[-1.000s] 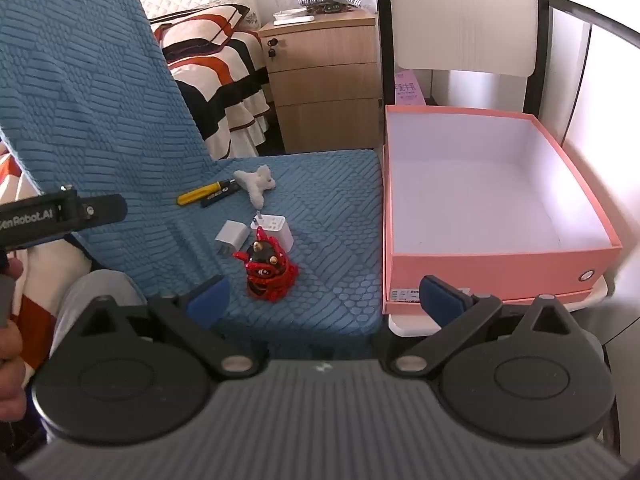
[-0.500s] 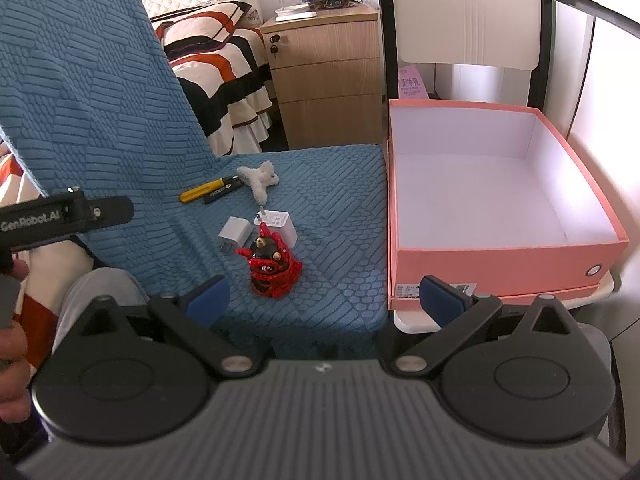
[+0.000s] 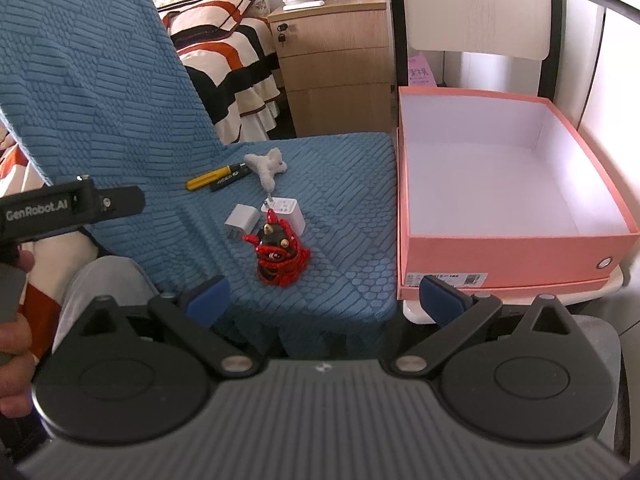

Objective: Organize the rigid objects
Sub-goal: 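Move both tools toward the red toy figure and white chargers on the seat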

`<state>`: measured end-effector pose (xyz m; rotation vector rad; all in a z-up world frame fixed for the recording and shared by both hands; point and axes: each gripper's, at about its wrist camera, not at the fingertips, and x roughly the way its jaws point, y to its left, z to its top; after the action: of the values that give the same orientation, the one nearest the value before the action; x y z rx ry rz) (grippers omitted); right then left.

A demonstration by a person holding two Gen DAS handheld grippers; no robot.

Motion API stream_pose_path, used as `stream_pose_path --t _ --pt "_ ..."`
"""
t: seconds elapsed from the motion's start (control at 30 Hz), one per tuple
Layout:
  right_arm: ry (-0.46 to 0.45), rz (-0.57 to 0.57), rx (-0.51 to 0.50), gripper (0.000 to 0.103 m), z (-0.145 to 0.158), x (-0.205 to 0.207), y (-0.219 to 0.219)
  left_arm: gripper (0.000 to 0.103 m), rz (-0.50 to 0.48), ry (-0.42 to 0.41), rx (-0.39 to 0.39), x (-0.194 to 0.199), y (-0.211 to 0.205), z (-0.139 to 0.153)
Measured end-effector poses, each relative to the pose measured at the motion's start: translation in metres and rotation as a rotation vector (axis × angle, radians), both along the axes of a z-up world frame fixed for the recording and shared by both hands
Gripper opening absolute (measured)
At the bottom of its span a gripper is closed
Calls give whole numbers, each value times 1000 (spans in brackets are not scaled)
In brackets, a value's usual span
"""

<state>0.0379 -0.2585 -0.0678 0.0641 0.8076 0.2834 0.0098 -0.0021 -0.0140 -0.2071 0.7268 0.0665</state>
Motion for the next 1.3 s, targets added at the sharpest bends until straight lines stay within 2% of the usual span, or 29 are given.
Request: stream_pose_path --t 0.93,1.3 --pt "35 6 21 103 -6 4 2 103 -13 10 -8 1 -1 -7" --pt "58 19 60 103 -14 7 1 103 -20 24 -9 5 2 -16"
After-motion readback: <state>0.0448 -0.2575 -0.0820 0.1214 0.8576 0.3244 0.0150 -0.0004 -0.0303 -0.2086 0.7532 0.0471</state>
